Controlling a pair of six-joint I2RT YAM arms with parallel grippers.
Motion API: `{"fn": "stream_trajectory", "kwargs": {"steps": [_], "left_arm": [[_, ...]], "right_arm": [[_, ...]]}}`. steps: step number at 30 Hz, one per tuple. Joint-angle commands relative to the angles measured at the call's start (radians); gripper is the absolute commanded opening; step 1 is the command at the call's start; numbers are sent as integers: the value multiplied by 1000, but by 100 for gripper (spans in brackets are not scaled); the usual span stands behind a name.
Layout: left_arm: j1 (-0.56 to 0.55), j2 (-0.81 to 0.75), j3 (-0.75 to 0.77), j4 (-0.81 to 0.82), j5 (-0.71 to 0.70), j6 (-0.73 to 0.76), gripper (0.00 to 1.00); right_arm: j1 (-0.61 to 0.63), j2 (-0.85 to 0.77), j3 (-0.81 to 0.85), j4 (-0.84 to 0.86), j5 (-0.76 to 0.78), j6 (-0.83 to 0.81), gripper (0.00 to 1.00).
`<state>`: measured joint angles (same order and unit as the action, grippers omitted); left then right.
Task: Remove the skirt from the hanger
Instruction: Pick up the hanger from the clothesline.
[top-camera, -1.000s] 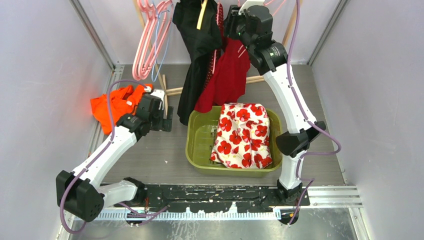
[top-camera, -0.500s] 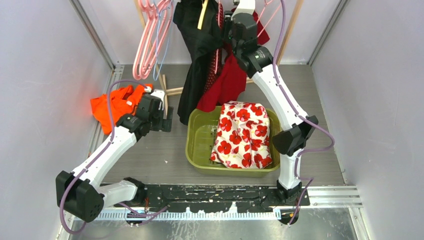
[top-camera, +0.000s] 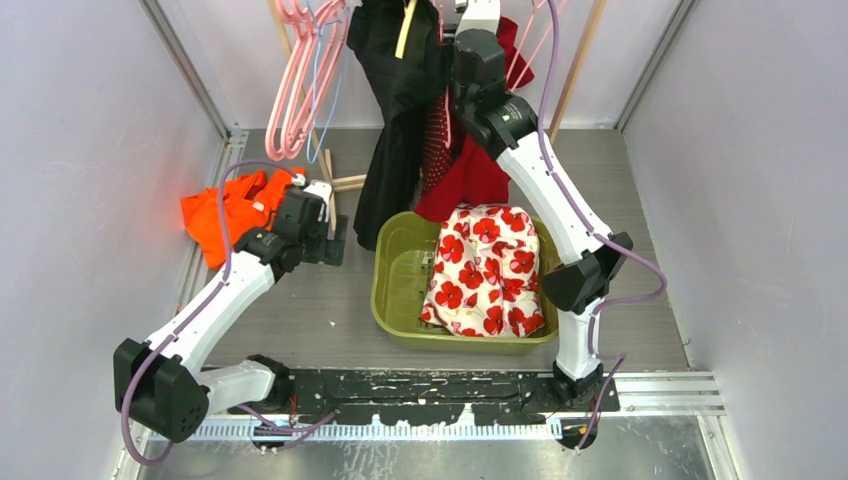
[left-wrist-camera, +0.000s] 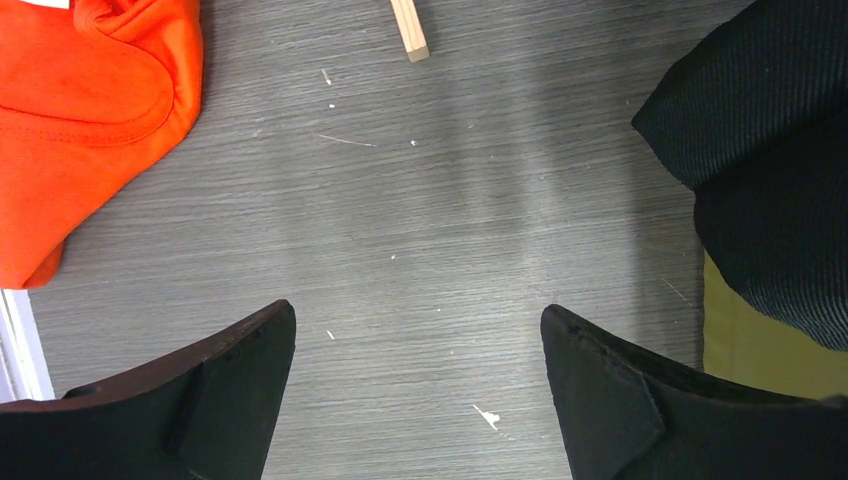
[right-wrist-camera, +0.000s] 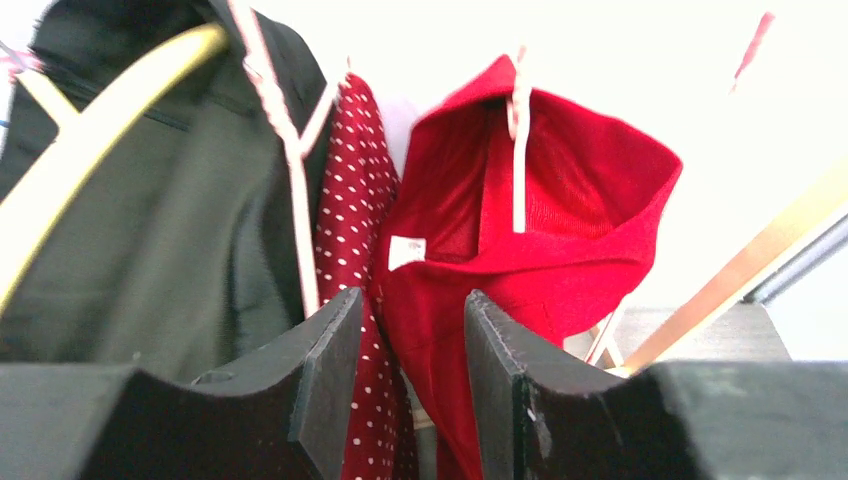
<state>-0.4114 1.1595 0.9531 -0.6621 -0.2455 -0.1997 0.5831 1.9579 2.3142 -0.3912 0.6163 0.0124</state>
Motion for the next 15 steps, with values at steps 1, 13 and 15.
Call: {"fn": "stream_trajectory", "kwargs": {"steps": [1, 13, 15], "left_arm": [[-3, 1, 2, 39, 11, 13, 92], [-3, -16, -33, 60, 14, -1, 92], [-3, -17, -30, 61, 12, -1, 92]], "right_arm": [[39, -52, 104, 9, -39, -39, 48], [51, -122, 61, -23, 49, -67, 51], [50, -108, 60, -15, 66, -78, 52]]}}
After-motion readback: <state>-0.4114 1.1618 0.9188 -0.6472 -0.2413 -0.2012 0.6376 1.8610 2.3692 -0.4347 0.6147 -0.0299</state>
